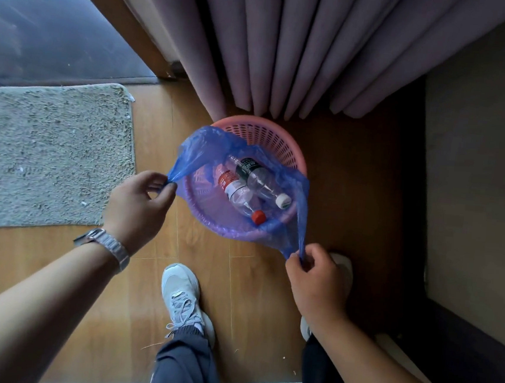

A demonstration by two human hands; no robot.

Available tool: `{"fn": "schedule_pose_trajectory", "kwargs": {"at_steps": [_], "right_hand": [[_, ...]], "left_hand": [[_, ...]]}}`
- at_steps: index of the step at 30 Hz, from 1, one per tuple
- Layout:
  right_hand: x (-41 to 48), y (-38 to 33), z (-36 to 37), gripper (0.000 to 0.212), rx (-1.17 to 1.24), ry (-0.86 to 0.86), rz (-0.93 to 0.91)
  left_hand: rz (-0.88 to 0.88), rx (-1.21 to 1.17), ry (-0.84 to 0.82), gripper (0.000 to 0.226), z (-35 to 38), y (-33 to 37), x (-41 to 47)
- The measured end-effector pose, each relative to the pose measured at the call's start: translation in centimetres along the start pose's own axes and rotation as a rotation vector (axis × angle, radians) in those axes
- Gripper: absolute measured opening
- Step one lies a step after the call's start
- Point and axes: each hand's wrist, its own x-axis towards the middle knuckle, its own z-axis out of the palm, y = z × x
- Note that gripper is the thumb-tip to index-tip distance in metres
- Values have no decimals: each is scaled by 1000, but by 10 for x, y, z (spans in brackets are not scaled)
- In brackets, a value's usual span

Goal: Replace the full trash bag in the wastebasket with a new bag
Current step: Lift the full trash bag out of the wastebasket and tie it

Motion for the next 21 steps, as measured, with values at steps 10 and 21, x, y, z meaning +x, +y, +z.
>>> {"fn": "schedule_pose_trajectory", "kwargs": {"at_steps": [10, 21], "right_hand": [[-32, -71, -37, 8, 142, -69, -337], [-79, -170, -99, 8, 173, 26, -775]], "left_hand": [[164, -289, 52, 9, -36, 56, -41], [364, -488, 174, 7, -133, 122, -96]]}}
